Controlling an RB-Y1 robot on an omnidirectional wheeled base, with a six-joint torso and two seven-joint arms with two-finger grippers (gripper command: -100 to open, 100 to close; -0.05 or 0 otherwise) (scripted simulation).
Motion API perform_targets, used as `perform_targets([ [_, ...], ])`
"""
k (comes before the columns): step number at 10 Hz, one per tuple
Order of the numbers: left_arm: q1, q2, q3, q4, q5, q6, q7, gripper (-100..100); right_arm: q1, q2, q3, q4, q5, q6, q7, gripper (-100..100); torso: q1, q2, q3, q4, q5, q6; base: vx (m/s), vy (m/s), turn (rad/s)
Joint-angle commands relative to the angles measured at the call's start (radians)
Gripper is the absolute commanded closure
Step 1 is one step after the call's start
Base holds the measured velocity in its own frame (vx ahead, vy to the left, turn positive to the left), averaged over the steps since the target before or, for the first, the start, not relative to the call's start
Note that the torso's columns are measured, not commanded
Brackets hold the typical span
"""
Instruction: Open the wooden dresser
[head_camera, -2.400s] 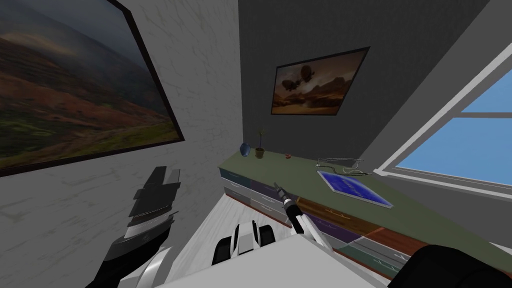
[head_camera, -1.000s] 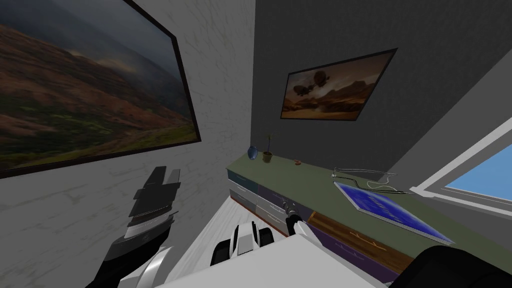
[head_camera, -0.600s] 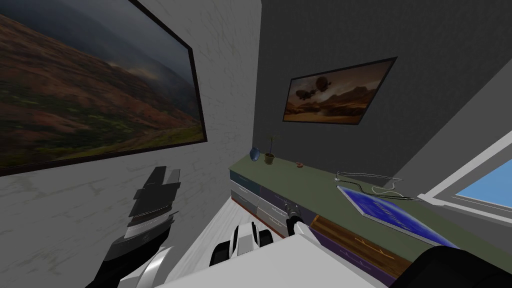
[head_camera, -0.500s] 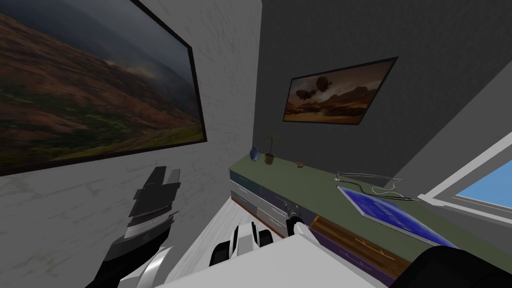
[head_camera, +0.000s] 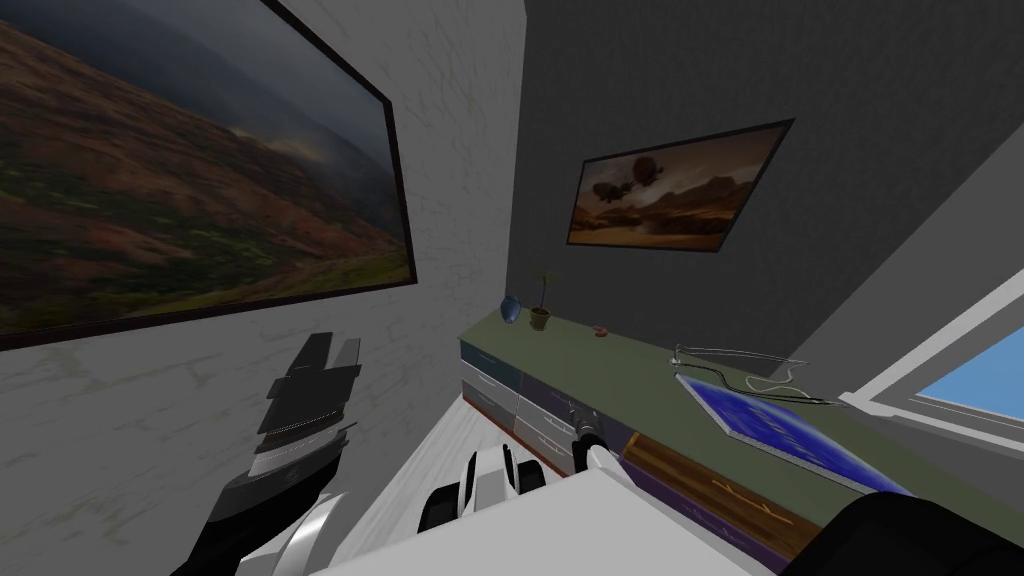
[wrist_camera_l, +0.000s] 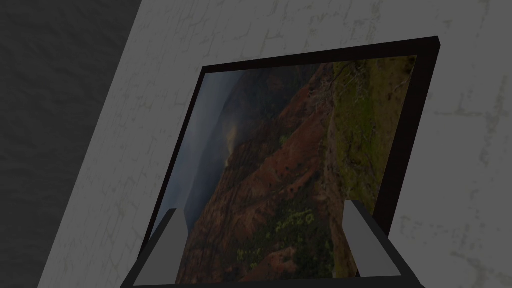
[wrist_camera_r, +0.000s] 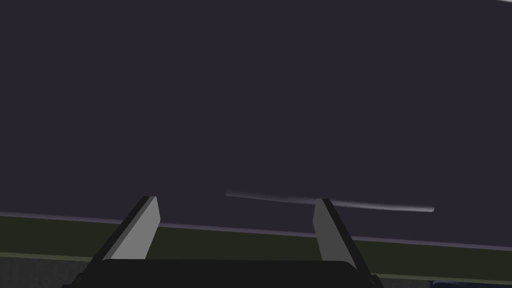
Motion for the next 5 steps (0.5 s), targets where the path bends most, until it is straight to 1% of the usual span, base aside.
perform_targets([
  [1, 0.000, 0.000, 0.000, 0.000, 0.000, 0.000, 0.000, 0, 0.003, 0.004, 0.006, 0.047, 0.021, 0.057, 0.016, -100, 0.001, -0.003, -0.002, 0.000, 0.001, -0.002, 0.009, 0.021, -0.002],
  [2, 0.000, 0.000, 0.000, 0.000, 0.000, 0.000, 0.000, 0, 0.003, 0.004, 0.006, 0.071, 0.021, 0.057, 0.016, -100, 0.001, -0.008, -0.004, -0.003, 0.002, -0.003, 0.008, 0.012, 0.029],
  [3, 0.000, 0.000, 0.000, 0.000, 0.000, 0.000, 0.000, 0, 0.003, 0.004, 0.006, 0.078, 0.021, 0.057, 0.016, -100, -0.002, -0.009, -0.005, -0.006, -0.001, 0.001, 0.009, 0.010, 0.002],
  [5, 0.000, 0.000, 0.000, 0.000, 0.000, 0.000, 0.000, 0, 0.003, 0.004, 0.006, 0.078, 0.021, 0.057, 0.016, -100, -0.007, -0.007, -0.004, -0.007, -0.004, 0.001, 0.001, -0.001, 0.009],
])
